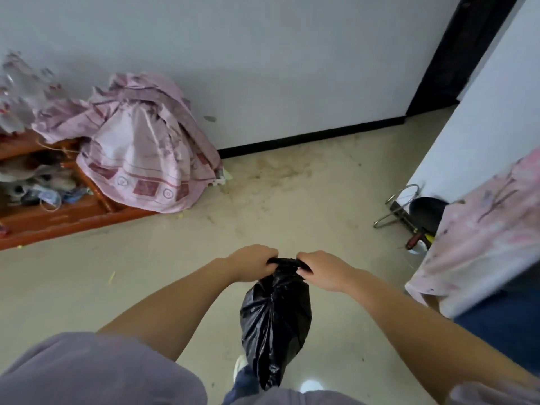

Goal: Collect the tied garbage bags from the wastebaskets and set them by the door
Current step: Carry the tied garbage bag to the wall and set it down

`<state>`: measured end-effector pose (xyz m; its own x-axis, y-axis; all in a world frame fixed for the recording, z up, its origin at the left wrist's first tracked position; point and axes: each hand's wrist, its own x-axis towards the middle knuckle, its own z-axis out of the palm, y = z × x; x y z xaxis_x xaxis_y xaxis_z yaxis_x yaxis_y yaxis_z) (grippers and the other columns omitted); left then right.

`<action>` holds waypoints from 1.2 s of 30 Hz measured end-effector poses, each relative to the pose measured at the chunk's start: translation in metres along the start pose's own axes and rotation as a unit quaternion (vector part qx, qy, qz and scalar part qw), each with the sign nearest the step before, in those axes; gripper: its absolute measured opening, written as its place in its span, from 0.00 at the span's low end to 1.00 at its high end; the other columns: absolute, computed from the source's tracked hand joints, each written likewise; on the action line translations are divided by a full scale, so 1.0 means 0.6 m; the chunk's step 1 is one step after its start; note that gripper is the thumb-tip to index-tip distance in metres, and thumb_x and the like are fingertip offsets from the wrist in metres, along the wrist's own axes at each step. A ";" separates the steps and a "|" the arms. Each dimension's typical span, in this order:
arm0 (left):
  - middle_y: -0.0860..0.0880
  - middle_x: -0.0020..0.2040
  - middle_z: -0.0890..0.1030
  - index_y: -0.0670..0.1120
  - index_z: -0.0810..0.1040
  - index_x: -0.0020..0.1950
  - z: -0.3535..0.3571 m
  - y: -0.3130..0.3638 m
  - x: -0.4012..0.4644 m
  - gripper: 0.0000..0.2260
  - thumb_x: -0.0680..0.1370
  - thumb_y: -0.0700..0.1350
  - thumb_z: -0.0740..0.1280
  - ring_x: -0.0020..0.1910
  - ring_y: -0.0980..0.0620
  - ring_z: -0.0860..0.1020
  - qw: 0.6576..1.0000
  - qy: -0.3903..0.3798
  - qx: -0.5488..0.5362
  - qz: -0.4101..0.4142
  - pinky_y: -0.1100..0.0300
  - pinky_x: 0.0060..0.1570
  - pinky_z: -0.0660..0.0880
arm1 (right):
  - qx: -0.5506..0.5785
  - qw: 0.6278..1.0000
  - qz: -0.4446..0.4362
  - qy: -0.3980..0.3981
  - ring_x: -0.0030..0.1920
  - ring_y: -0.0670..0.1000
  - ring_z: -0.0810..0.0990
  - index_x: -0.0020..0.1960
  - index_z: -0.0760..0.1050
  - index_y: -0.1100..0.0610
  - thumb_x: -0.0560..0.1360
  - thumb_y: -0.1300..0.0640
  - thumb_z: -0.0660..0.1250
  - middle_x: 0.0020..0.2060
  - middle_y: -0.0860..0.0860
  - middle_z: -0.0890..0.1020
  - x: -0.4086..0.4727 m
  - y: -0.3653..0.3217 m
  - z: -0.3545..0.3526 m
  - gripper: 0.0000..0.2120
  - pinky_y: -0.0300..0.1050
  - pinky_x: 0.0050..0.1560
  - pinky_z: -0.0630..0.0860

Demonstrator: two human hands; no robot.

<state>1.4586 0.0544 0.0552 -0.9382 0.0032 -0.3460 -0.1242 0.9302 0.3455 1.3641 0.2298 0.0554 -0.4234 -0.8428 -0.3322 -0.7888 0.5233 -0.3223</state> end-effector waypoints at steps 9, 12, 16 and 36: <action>0.44 0.47 0.79 0.43 0.74 0.50 -0.183 -0.139 0.299 0.09 0.78 0.47 0.58 0.46 0.44 0.76 0.995 -0.048 0.025 0.083 0.49 0.47 0.74 | 0.041 0.996 0.059 0.048 0.37 0.54 0.70 0.48 0.67 0.54 0.79 0.53 0.58 0.36 0.51 0.71 0.240 0.118 -0.143 0.05 0.45 0.34 0.61; 0.44 0.46 0.79 0.43 0.73 0.49 -0.228 -0.168 0.407 0.09 0.78 0.46 0.58 0.45 0.44 0.76 0.993 -0.058 0.036 0.095 0.48 0.46 0.74 | 0.042 0.996 0.064 0.050 0.36 0.54 0.70 0.45 0.62 0.52 0.80 0.54 0.59 0.33 0.50 0.70 0.319 0.179 -0.187 0.06 0.44 0.34 0.61; 0.47 0.41 0.74 0.46 0.69 0.42 -0.294 -0.195 0.558 0.06 0.79 0.46 0.58 0.40 0.47 0.72 0.993 -0.050 0.044 0.094 0.54 0.40 0.68 | 0.045 0.995 0.071 0.056 0.35 0.54 0.71 0.43 0.61 0.54 0.80 0.53 0.58 0.30 0.47 0.67 0.434 0.279 -0.253 0.09 0.45 0.36 0.64; 0.41 0.50 0.78 0.42 0.72 0.51 -0.635 -0.304 1.304 0.09 0.81 0.46 0.57 0.46 0.44 0.75 0.981 -0.095 0.056 0.158 0.54 0.45 0.70 | 0.084 0.986 0.125 0.071 0.33 0.51 0.69 0.43 0.64 0.53 0.79 0.46 0.57 0.32 0.48 0.70 0.937 0.762 -0.632 0.12 0.47 0.36 0.66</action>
<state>0.6239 -0.2529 0.0538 -0.8460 0.3559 -0.3971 0.2093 0.9066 0.3665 0.5963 -0.0526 0.0575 -0.6622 -0.6880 -0.2969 -0.5726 0.7202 -0.3918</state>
